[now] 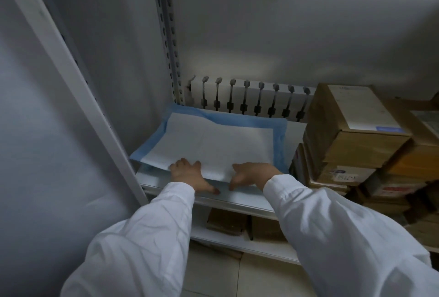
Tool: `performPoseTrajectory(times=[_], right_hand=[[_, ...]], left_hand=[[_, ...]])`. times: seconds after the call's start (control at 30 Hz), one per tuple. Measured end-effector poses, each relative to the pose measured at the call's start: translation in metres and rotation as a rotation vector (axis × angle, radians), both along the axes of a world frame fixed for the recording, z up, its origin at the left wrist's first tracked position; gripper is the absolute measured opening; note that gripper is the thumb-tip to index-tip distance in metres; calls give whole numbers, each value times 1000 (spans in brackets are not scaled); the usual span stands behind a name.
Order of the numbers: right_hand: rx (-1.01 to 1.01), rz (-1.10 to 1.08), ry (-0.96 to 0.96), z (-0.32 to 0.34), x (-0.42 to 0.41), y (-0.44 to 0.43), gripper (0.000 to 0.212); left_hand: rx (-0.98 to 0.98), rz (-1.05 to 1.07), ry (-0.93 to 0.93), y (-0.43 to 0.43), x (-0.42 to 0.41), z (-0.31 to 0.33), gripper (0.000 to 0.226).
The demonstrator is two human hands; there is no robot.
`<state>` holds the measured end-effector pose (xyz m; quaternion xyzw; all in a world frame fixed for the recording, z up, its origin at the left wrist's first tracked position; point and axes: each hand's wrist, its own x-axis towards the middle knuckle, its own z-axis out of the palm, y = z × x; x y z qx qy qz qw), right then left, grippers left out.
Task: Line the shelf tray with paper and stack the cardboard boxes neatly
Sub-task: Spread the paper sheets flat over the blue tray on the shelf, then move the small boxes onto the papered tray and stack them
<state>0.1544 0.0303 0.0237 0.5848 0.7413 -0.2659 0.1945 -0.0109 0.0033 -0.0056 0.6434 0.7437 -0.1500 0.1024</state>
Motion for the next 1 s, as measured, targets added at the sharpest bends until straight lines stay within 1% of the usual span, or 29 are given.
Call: performPoseTrajectory(times=[0.07,0.1,0.13,0.2,0.27,0.37,0.5,0.57,0.63,0.7,0.73,0.8,0.87,0.9,1.0], right_hand=[[186,64,12,2,2,-7,70],[252,110,-2,4,3,-10,63],[277,142,-17,3,4,-10,53],[264,147,-43,4,6,-12,33],[267,132,-36,3,7,-14,25],[273,128,-34,4,8,-18,25],[252,105,-42,3,9,-22,26],[241,109,-45,3,10,-26,33],[247,94,-11,6,8,-30,47],[295,67,31,15,6,-32,53],[332,62,37,22,4,-31,52],[423,53,39,36,3,-30,48],[519,35,46,54,6,-30,43],[572,28,52,61,6,-30,41],[729,-7,62,84,10,-34,35]], left_hand=[[34,-11,30,-2,0,-4,92],[83,-12,25,-3,1,-6,83],[135,-11,11,-5,1,-9,73],[196,-9,-10,-7,1,-11,59],[196,-4,-20,-7,1,-10,52],[164,18,-46,-8,2,-4,48],[125,31,-59,-10,3,0,51],[70,46,-40,-11,6,3,57],[-14,78,-46,-13,12,10,60],[-8,120,-132,-11,22,20,55],[47,134,-186,-9,26,26,52],[230,150,-310,-4,36,40,48],[375,185,-483,2,50,58,48],[412,207,-577,4,55,66,49],[450,282,-852,10,74,79,48]])
